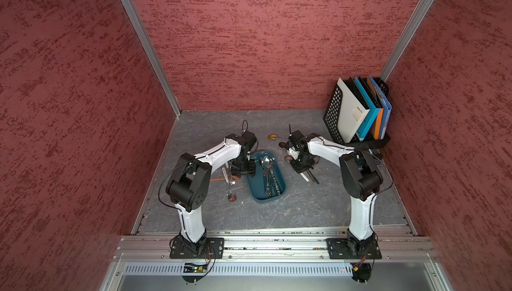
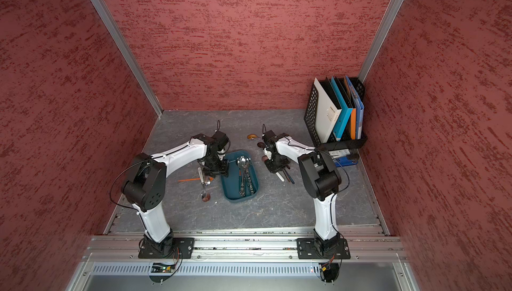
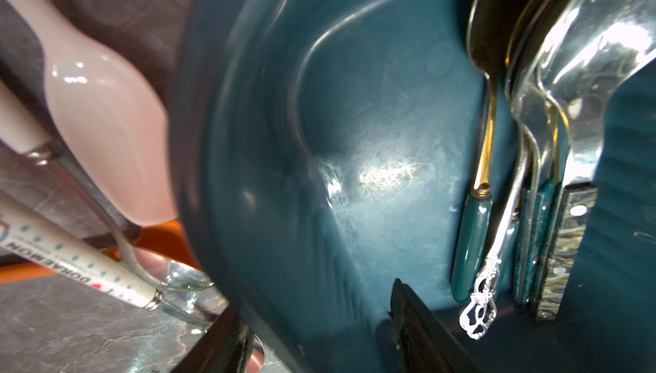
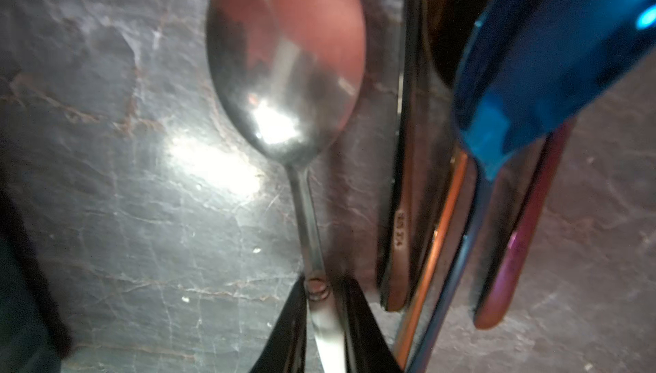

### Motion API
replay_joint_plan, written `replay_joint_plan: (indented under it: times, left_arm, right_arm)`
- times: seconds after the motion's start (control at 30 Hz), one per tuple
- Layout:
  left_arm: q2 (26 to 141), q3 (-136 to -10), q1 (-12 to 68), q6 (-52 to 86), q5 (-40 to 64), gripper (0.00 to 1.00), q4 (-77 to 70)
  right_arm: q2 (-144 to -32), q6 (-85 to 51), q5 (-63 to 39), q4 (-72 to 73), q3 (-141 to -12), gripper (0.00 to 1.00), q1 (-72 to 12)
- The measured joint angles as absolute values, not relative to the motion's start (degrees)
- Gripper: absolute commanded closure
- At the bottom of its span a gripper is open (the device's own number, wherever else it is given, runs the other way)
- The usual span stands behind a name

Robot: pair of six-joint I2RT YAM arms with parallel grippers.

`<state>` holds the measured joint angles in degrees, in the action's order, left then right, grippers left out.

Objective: Put the spoon into the storage box
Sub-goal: Pick up the spoon from the center of the board.

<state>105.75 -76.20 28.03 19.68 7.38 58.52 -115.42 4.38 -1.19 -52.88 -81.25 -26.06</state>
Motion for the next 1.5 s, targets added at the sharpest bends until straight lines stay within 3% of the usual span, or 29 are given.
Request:
replay_joint_plan:
  times: [0.37, 1.07, 1.5]
  left_arm:
    - [108.5, -80.2, 27.9, 17.3, 7.4, 0.41, 58.6]
    - [109.4, -81.7, 26.0, 13.2, 7.4, 0.41, 57.9]
    - [96.0, -73.3, 24.6, 14.7, 8.9, 0.34, 53.4]
  right_arm:
    - [-115.2, 3.9, -1.3, -52.3, -80.7, 0.95, -26.0]
    - [-111.0, -1.0, -6.5, -52.6, -80.0, 0.98, -26.2]
    - [-104.9, -4.4, -8.0, -58.7, -90.7, 0.98, -29.6]
